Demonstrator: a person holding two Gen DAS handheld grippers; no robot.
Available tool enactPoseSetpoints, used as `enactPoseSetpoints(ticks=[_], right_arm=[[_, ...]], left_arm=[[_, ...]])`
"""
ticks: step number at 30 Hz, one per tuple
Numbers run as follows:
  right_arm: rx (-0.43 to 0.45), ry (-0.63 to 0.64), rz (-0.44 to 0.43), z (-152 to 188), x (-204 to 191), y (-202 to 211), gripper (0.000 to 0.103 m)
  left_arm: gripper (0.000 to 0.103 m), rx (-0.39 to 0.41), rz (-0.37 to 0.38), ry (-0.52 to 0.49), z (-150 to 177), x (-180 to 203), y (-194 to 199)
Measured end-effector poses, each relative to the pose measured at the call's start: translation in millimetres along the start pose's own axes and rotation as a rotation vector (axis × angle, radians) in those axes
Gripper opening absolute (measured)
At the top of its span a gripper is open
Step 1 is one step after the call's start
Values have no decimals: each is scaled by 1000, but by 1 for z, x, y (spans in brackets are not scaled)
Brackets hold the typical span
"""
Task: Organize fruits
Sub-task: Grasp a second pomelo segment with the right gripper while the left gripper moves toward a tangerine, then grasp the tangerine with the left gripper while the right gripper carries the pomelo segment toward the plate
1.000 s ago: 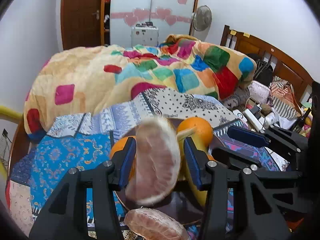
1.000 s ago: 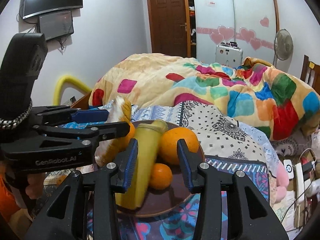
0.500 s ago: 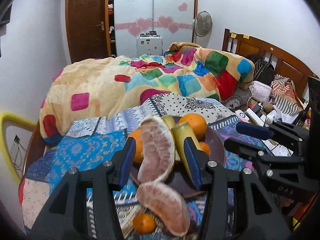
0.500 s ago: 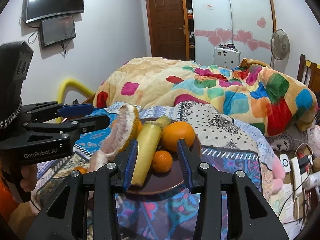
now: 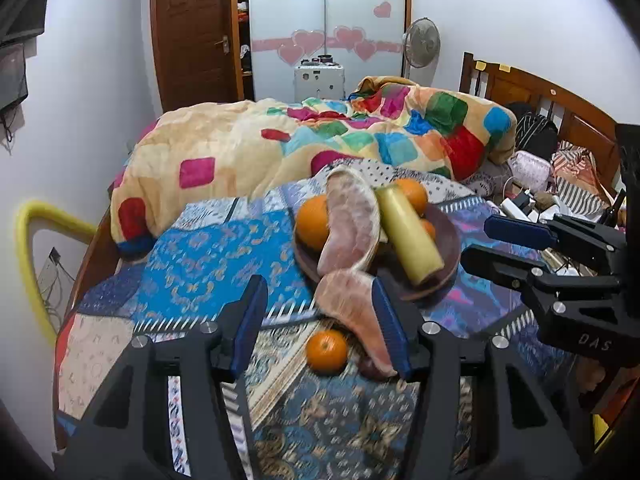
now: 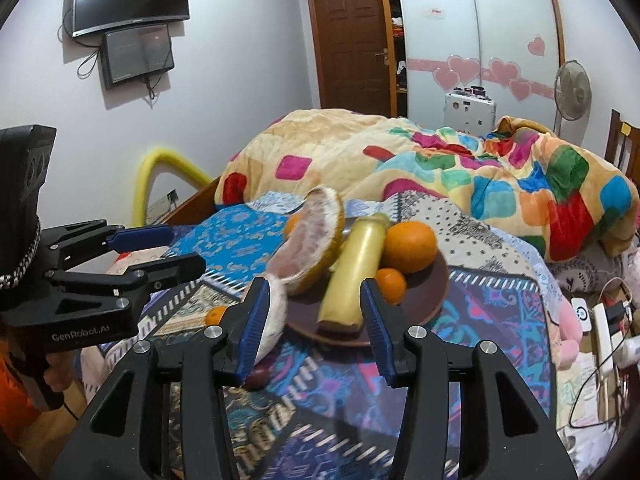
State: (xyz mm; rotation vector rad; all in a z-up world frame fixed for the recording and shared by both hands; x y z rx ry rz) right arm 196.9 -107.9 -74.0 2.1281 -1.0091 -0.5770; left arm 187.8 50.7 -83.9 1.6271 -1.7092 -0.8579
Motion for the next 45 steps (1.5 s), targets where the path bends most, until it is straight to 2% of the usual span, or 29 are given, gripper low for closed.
enactPoseSetpoints(ticks=[10,16,26,33,37,45], right_arm=[[-100,30,-20,15,-28,-39,44],[-144,39,-11,11,-34,-62,44],[-175,91,66,3,-45,-87,44],[-173,115,87,5,-49,-87,40],[-160,95,48,4,-48,-78,39],[-85,71,38,6,-36,-44,39]], left_arm=[[55,-51,-7,25,33,-24,-12],[55,-78,5,35,47,-37,-25],[55,-95,24,53,55,-51,-37],[55,-109,38,64,56,-54,-43],[55,-105,41,49,54,-49,-40],[55,-99,66,22,44,-31,-39]])
Point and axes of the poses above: each gripper's, at about its wrist camera, not at the fingertips, and y roughly against the way its jaws point, x to its right, z to its underside, the point moved 2 cm from there along -y, roughly the way its jaws point, and after that the axes turned 13 degrees about -x, right-handed, at the moved point
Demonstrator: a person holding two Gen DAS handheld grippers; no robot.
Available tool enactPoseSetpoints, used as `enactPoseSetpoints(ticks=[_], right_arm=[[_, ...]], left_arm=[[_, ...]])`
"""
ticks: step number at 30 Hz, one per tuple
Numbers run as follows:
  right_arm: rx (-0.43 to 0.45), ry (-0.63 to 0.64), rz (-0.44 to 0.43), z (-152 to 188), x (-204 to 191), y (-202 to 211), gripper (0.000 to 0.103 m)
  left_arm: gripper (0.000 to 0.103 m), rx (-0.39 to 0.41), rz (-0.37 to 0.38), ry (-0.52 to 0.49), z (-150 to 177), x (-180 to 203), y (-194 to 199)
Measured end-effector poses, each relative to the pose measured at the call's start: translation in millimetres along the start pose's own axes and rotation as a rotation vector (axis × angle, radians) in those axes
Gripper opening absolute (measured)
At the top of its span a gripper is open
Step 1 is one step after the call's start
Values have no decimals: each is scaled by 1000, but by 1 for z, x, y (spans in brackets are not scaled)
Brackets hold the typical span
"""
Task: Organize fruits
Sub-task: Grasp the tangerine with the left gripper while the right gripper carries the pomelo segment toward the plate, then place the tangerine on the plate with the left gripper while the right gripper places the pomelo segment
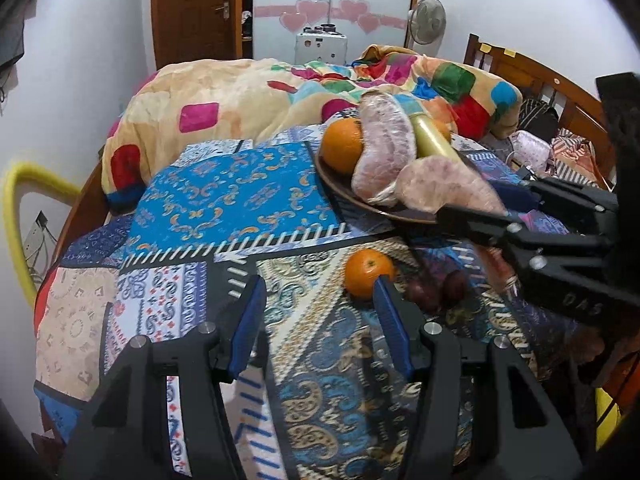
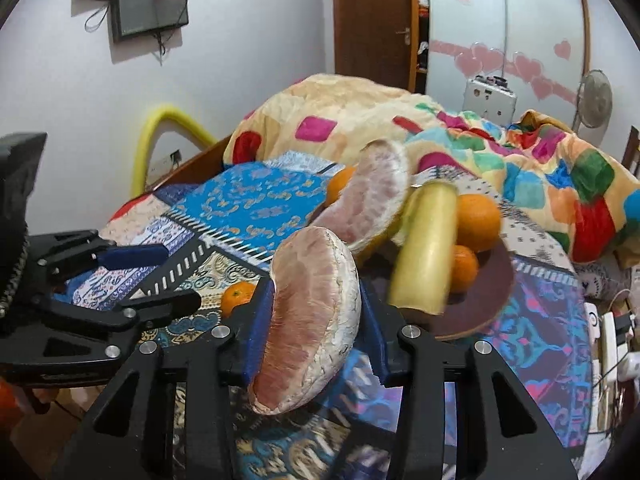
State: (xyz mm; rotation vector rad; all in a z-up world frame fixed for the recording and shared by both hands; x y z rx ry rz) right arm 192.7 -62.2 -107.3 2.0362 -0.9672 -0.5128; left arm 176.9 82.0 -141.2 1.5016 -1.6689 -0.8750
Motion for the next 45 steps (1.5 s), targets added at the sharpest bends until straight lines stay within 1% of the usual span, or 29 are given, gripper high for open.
enactPoseSetpoints(ticks=[4,8,11,13,15,17,20,23,28,32,38,45], right_arm=[[22,-35,13,3,19,11,39],[37,-61,49,9,39,21,39],[41,-77,68,16,52,27,39],[41,-85,80,20,59,28,39],[41,-98,84,23,66,28,39],[43,-111,85,25,73,28,39],[50,-131,80,26,81,27,39],[57,-144,73,28,88,28,39],[79,-158,60,23,94,27,39],[98,-159,56,13,97,26,39],[127,-170,54,-5,102,21,39],[106,-142,86,-27,107,4,39]], left_arm=[[55,-12,12,-19,-4,10,-8],[55,-23,25,-20,-10,16,-17],[51,-37,27,-17,-14,20,-25],[44,-52,23,-14,-16,20,-32],[42,-67,39,-13,-18,20,-37],[33,-70,51,-19,-18,22,-38],[33,-65,29,-48,-19,26,-37],[32,-65,18,-41,-21,26,-36],[33,-34,45,-31,-33,30,-26],[33,-7,63,-39,-46,40,-20],[33,-4,50,-68,-67,53,-23],[33,29,43,-115,-80,67,-24]])
Point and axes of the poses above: each gripper's, at about its wrist camera, not at the fingertips, and y roughly against the way its jaws point, x to its right, z to its underside, the point moved 2 cm from there along -y, roughly the way its jaws point, and after that the axes turned 13 degrees about -x, right-handed, at the moved point
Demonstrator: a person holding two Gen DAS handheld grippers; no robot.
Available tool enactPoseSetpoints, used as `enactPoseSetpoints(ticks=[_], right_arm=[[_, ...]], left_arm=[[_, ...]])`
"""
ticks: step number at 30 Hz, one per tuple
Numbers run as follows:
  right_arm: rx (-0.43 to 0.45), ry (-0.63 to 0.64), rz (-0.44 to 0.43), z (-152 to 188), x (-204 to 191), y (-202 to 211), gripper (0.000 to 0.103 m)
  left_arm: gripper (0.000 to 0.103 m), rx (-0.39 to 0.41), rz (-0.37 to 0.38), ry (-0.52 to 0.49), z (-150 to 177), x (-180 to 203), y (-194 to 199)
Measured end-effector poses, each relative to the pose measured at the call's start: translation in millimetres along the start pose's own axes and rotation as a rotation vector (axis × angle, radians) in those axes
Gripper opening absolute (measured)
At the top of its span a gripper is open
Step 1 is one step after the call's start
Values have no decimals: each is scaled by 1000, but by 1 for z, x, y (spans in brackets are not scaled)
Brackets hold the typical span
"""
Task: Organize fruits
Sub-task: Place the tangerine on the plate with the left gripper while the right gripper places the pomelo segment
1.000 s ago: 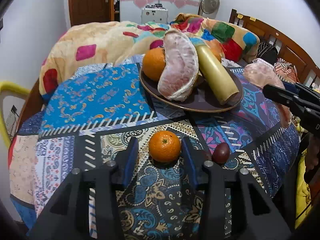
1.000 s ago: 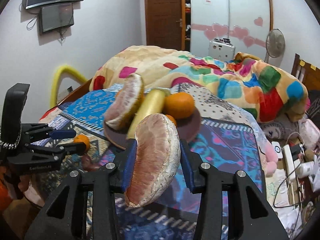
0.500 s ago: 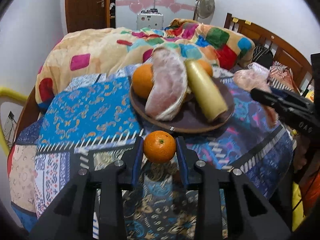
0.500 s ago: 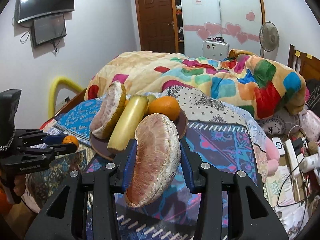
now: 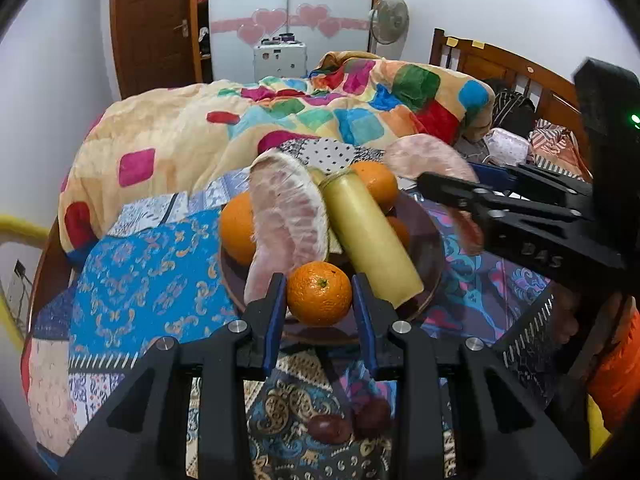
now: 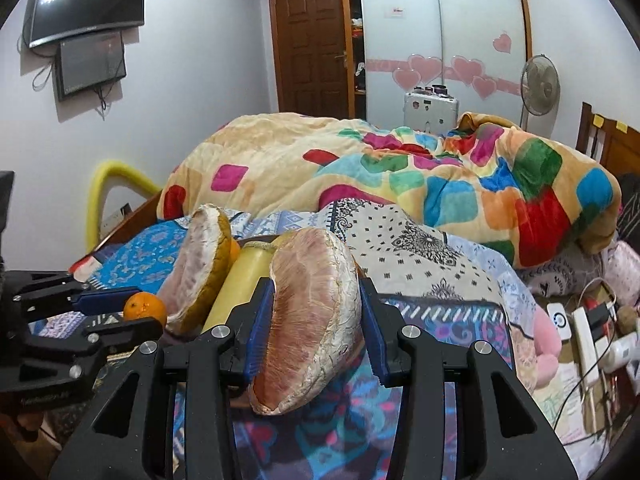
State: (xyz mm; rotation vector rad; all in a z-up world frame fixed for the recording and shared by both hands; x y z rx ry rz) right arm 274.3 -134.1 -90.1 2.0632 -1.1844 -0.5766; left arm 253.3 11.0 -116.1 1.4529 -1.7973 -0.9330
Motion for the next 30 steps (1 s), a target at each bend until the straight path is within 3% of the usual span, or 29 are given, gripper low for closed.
enactPoseSetpoints(ticks=[17,24,30], right_arm=[[-88,2,-38,-2,2,-31,38],[-101,9,-30,-1,0,-24,39],[-71,11,-45,4,-1,3,40]], left_arm=[[33,-32,5,-21,-6,9,-25],[37,-44,14,-9,-3,8,-22],[38,-6,15,4,4,9,2]])
Point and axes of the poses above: each gripper's, at about its wrist camera, not at the fingertips, and y roughly against the way its jaws point, x to its right, z to its underside, the point moved 2 cm from there along -y, roughly the way its jaws point, and after that the axes turned 13 degrees about -x, right-handed, at the moved point
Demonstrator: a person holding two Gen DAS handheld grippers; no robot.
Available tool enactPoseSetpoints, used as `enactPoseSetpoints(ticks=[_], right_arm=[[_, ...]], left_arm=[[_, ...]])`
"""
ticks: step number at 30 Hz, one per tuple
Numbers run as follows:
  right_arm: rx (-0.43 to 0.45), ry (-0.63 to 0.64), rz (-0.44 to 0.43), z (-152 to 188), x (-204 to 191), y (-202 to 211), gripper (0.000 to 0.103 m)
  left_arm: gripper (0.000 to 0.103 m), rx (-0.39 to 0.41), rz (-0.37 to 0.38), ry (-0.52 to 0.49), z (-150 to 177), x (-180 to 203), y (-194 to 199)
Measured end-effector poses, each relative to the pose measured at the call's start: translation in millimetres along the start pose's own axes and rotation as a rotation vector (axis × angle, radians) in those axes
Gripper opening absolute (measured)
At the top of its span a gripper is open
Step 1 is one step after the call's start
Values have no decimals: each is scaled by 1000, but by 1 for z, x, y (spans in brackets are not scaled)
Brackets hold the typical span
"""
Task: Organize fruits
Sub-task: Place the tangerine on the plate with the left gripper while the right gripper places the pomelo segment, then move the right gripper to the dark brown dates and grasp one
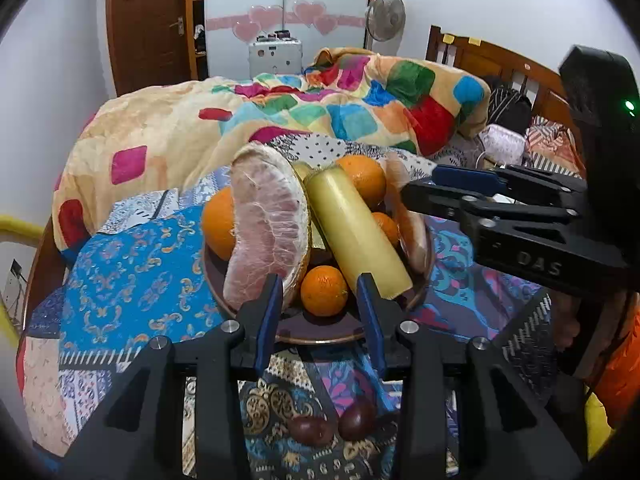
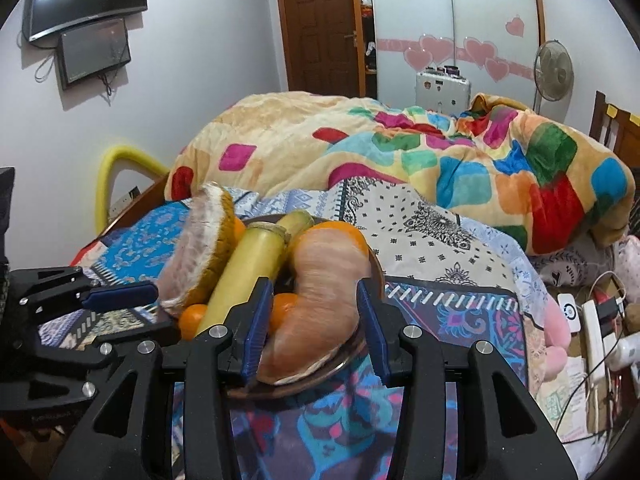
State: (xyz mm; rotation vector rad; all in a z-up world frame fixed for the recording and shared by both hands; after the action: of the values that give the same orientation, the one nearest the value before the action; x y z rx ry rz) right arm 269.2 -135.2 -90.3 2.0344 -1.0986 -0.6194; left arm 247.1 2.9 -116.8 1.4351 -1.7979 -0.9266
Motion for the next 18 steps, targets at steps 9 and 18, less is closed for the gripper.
enactPoseSetpoints(ticks=[9,18], right_arm=[[70,59,9,18,-28,49,41],[51,75,-30,47,-49,51,44]], left_arm=[[39,40,-20,42,19,-6,39],[47,44,-50,84,50,-18,60]])
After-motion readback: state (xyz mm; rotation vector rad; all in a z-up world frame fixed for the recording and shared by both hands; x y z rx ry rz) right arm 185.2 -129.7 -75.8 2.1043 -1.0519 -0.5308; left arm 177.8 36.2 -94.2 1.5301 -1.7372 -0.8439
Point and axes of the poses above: each gripper's, at about its wrist camera, not at the fingertips, and y roughly against the way its jaws point, x to its right, z to its underside, the point moved 2 cm from there along -y, roughly the way its jaws point, and after that the axes turned 13 degrees about -x, right-handed, at the moved point
